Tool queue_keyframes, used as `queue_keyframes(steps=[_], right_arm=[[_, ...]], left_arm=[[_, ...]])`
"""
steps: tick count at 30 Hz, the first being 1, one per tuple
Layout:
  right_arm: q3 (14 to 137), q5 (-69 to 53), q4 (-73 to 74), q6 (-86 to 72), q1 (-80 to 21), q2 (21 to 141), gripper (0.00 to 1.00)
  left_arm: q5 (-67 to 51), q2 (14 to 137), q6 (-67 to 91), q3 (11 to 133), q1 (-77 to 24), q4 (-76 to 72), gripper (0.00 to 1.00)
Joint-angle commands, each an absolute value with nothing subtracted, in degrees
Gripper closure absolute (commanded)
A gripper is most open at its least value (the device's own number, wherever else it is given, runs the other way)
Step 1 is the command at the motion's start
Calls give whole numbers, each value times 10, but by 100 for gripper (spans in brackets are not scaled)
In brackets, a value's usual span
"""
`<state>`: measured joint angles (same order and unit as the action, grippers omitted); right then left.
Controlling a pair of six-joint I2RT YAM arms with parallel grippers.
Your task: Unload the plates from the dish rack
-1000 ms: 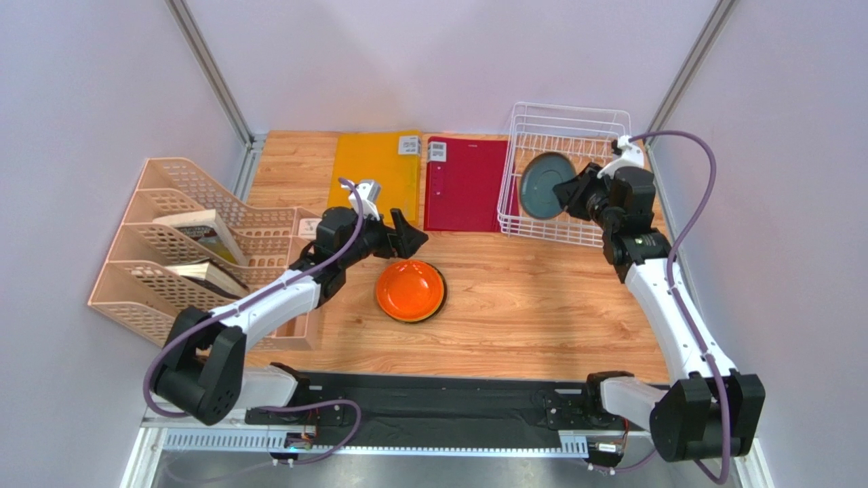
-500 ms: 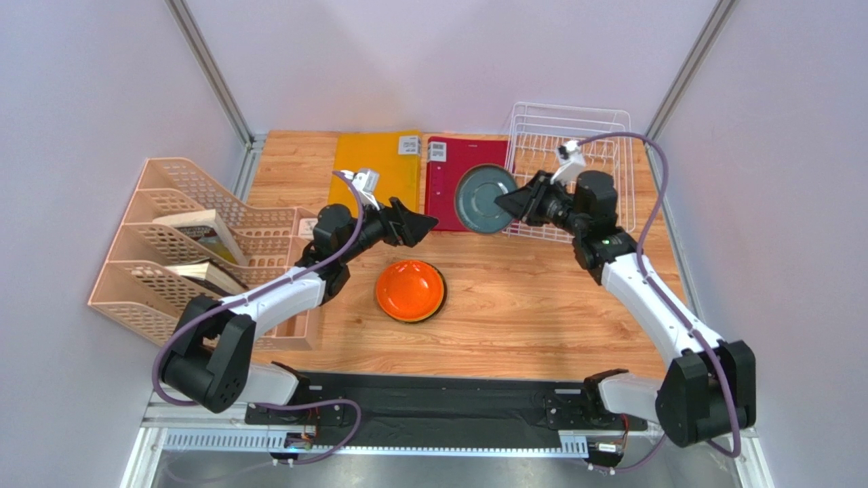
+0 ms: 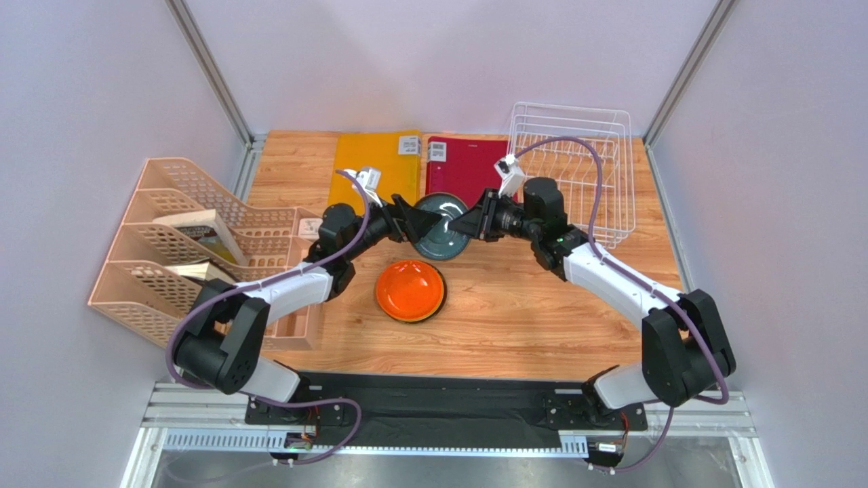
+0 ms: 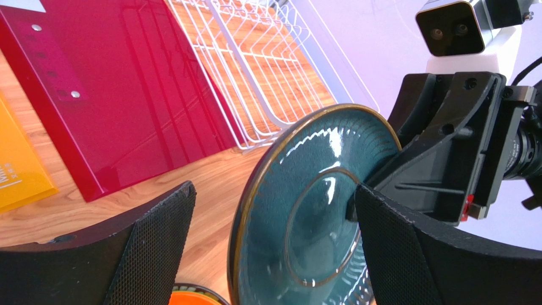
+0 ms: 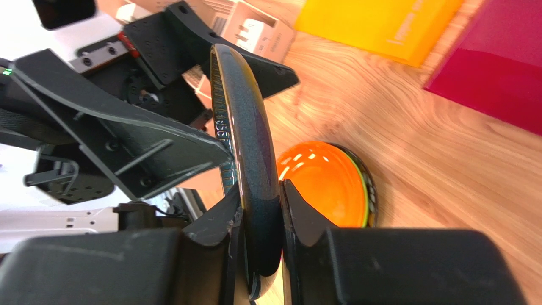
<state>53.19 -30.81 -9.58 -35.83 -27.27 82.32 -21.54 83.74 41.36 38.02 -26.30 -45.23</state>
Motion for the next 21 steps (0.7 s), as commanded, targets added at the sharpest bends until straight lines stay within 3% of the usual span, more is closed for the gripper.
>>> queue_keyframes(steps=[1, 5, 11, 14, 17, 21], right_arm=[[569, -345, -204, -388, -274, 837, 100], [568, -348, -223, -396, -273, 866, 100], [570, -323, -214, -377, -266, 878, 100], [569, -323, -214, -373, -262, 879, 100], [568, -323, -214, -371, -257, 880, 100], [570, -329, -214, -372, -256, 883, 100]], left_arm=[[-216, 846, 441, 374, -262, -524, 7], [-219, 850, 461, 359, -261, -541, 24], [-212, 836, 482, 317, -261, -581, 33], [-206, 831, 484, 307, -261, -579, 43], [-207, 832, 486, 304, -261, -577, 63], [-209, 842, 492, 304, -261, -577, 100]])
